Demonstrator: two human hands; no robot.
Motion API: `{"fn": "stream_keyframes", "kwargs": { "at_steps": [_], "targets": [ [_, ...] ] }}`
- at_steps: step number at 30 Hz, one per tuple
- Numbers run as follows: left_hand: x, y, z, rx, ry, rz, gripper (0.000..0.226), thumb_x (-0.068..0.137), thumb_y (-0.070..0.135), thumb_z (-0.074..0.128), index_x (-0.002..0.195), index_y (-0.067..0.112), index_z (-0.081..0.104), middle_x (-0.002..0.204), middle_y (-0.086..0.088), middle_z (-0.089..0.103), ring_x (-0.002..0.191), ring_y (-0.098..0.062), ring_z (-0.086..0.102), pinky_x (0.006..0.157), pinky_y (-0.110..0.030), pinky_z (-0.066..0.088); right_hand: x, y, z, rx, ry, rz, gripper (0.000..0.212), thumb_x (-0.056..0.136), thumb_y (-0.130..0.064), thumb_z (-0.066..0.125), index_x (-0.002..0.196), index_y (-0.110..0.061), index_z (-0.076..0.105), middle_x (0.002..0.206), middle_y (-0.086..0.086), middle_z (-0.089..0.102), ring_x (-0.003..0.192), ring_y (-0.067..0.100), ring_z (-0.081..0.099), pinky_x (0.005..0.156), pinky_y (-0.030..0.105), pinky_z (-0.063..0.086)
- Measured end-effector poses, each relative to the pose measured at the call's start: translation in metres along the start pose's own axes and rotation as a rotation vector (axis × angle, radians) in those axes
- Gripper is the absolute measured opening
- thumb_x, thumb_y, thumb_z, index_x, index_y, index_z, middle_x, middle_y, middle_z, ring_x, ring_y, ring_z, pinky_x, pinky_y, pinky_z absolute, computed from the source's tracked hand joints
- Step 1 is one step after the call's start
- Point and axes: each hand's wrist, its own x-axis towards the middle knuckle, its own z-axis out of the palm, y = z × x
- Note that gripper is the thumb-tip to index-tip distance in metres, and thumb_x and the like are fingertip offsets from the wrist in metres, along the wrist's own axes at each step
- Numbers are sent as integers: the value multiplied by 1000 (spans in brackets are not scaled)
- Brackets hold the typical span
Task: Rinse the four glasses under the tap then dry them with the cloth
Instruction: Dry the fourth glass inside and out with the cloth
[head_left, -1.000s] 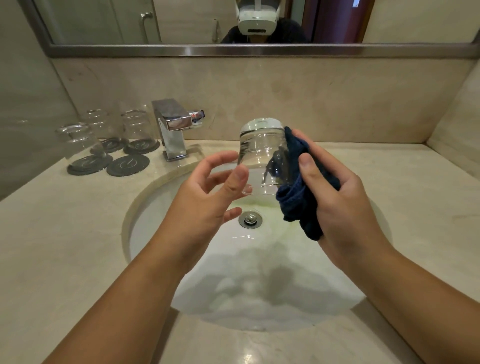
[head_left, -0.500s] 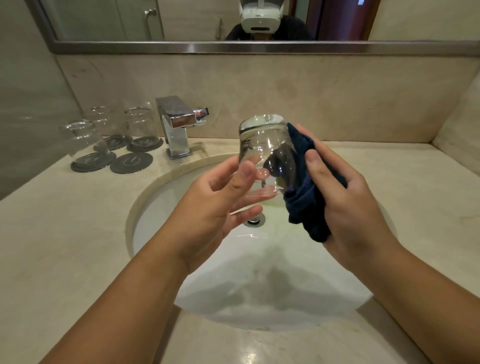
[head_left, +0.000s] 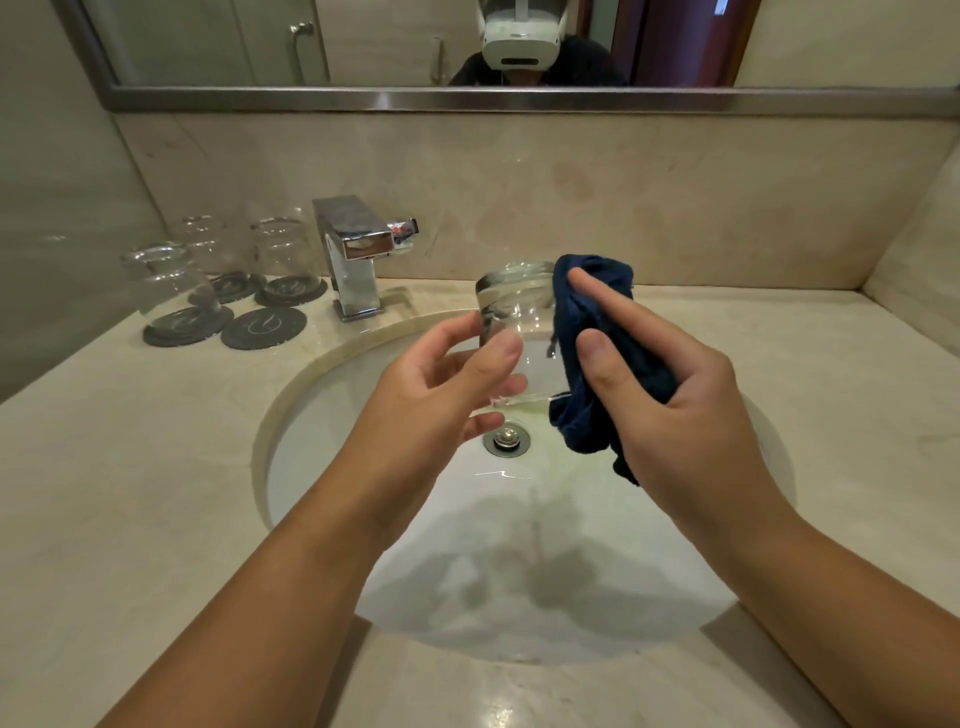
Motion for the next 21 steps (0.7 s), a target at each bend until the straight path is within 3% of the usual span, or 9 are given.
{"fn": "stream_keyframes", "kwargs": {
  "at_steps": [3,8,12,14,16,18,21],
  "targets": [
    [-2,2,2,59,15,18,49,81,54,84,123,33,70,113,6,81,107,-14,79,97,-39,60,-1,1,2,-69,-34,-51,40,104,-17,64,136,-41,65,119,-30,74,115,-5,69,91,12,53],
    [-2,4,1,-15,-10,-46,45,80,47,83,120,29,74,114,-3,81,107,-21,79,101,-42,59,2,0,-1,13,-28,18,36,105,-20,61,132,-42,68,112,-24,78,96,-4,72,75,10,52],
    [-1,5,-1,-150,-91,-106,44,89,44,80,126,20,74,119,-6,80,96,-19,79,88,-32,62,9,2,-4,231,-40,162,32,107,-21,57,134,-31,71,125,-7,78,112,10,74,85,22,58],
    [0,5,-3,-203,-114,-137,46,85,46,73,122,21,75,119,-8,80,95,-20,79,84,-28,64,12,4,-5,321,-62,232,31,108,-21,55,133,-28,72,126,-4,77,115,12,74,87,24,60],
    [2,4,-3,-238,-114,-166,46,83,46,72,120,19,75,118,-9,79,92,-21,79,82,-27,64,12,6,-4,317,-60,266,30,107,-22,56,132,-26,73,125,-3,78,111,12,75,87,28,60],
    [2,4,-2,-284,-111,-199,53,83,45,75,126,15,71,119,-14,76,91,-24,79,81,-28,64,11,7,-3,285,-19,263,29,107,-20,58,130,-24,74,124,-3,78,116,14,74,101,37,57],
    [3,4,0,-318,-39,-223,53,87,43,82,131,17,66,120,-17,71,95,-30,80,83,-31,64,11,2,-5,197,93,163,28,105,-17,62,129,-25,75,124,-4,78,120,16,72,107,44,55]
  ]
}}
